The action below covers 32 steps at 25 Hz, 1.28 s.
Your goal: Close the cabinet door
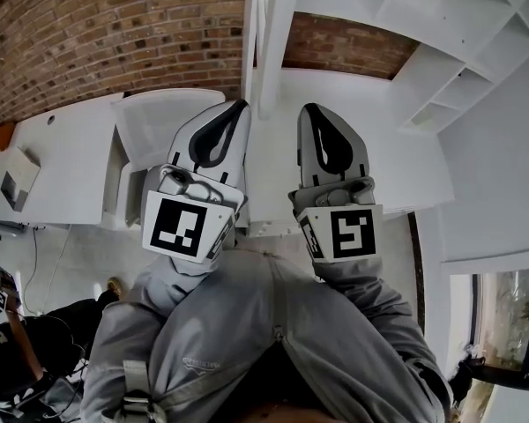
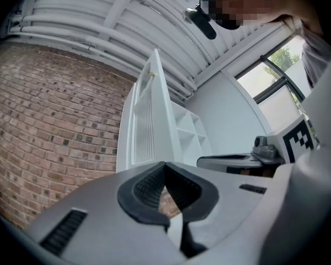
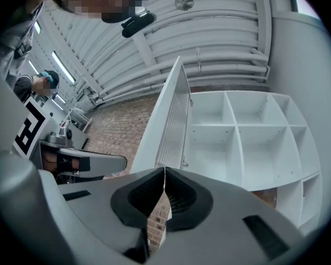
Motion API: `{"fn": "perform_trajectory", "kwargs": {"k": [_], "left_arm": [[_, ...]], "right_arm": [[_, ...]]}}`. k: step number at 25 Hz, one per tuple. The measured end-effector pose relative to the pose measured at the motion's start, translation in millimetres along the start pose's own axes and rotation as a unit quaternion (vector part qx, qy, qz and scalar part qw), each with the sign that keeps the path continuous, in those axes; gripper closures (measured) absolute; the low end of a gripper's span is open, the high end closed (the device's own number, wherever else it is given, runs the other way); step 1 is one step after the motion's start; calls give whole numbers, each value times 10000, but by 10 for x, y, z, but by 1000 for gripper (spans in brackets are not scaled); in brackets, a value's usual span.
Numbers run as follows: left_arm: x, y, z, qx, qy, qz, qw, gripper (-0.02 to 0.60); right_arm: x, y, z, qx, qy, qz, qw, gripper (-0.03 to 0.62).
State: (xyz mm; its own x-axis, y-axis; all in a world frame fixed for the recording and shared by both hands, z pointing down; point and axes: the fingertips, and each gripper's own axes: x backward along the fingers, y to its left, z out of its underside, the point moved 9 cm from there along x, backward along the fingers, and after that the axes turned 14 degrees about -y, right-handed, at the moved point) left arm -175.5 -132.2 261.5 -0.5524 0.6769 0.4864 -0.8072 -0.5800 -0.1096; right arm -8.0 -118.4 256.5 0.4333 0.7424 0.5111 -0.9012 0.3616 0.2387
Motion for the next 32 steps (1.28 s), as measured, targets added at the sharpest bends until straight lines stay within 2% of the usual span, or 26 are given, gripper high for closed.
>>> {"fn": "perform_trajectory", "kwargs": {"k": [8, 18, 26, 32], "left_arm": [[-118, 25, -343, -323, -417, -13, 9986, 575], [-309, 79, -694, -501, -759, 68, 9958, 575], [-456, 71, -932, -708, -1019, 135, 9922, 575], [-538, 94, -1061, -831, -1162, 224, 9895, 575]], "right_arm": [[-215, -33, -364, 122, -510, -129, 9985, 566], [-442, -15, -678, 362, -900, -298, 9948, 566], [-601, -40, -908, 487, -1069, -395, 9923, 566], [-765, -7, -1031, 441, -1035, -664, 9914, 565]]}}
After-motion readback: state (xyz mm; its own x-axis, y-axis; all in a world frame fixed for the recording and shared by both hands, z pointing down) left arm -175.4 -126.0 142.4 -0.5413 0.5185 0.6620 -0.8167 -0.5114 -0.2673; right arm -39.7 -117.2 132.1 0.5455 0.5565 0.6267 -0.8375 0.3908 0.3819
